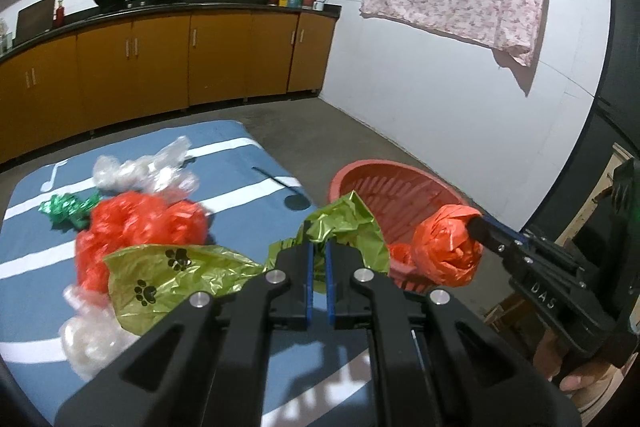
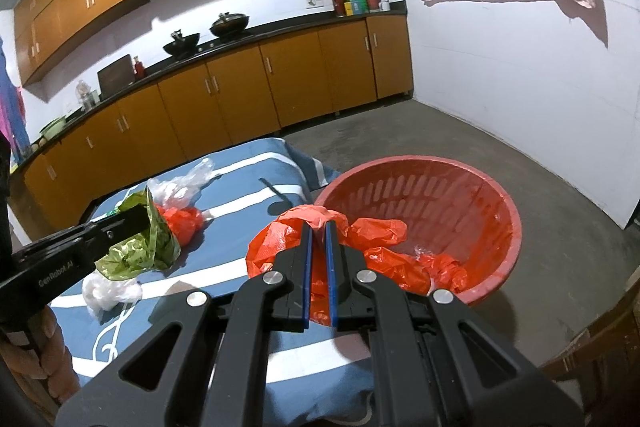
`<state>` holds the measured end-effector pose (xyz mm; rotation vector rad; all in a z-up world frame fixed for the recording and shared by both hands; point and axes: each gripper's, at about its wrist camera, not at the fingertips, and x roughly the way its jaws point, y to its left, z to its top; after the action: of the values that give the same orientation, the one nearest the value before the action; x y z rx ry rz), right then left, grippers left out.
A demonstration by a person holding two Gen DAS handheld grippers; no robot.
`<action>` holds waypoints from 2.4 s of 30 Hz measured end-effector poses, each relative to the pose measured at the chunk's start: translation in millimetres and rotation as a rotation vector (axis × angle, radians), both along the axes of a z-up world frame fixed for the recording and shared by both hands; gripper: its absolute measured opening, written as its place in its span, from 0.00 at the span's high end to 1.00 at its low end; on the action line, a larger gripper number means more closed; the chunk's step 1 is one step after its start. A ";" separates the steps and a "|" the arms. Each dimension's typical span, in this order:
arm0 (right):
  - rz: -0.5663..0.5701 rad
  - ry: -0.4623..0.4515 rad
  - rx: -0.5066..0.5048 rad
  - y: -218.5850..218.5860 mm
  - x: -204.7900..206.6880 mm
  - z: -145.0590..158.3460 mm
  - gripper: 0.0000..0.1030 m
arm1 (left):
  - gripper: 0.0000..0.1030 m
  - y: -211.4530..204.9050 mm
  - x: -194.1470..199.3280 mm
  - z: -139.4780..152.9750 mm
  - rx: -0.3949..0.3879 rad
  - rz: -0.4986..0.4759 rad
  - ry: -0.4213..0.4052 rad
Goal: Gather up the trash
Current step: 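Carry the green and red bags with both tools over the red basket, then open both tools to drop the bags into the basket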
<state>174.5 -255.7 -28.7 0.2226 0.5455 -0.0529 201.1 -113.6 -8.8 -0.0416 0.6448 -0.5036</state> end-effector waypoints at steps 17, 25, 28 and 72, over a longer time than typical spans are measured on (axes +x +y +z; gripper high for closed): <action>-0.099 0.002 0.029 -55.0 30.8 -8.6 0.93 | 0.94 -71.9 47.2 -15.4 0.035 -0.115 0.024; -0.154 -0.008 0.042 -81.8 47.0 -8.7 0.93 | 0.94 -111.2 64.5 -15.5 0.043 -0.184 0.014; -0.170 -0.014 0.047 -89.8 53.6 -7.1 0.93 | 0.94 -126.3 71.7 -14.8 0.038 -0.207 0.012; -0.201 -0.023 0.066 -91.7 42.7 7.4 0.65 | 0.43 -79.9 84.0 -10.7 0.052 -0.021 0.022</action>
<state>217.2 -347.4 -21.3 0.3419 0.5013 -0.2275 285.1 -193.5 -19.5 0.0088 0.6799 -0.5072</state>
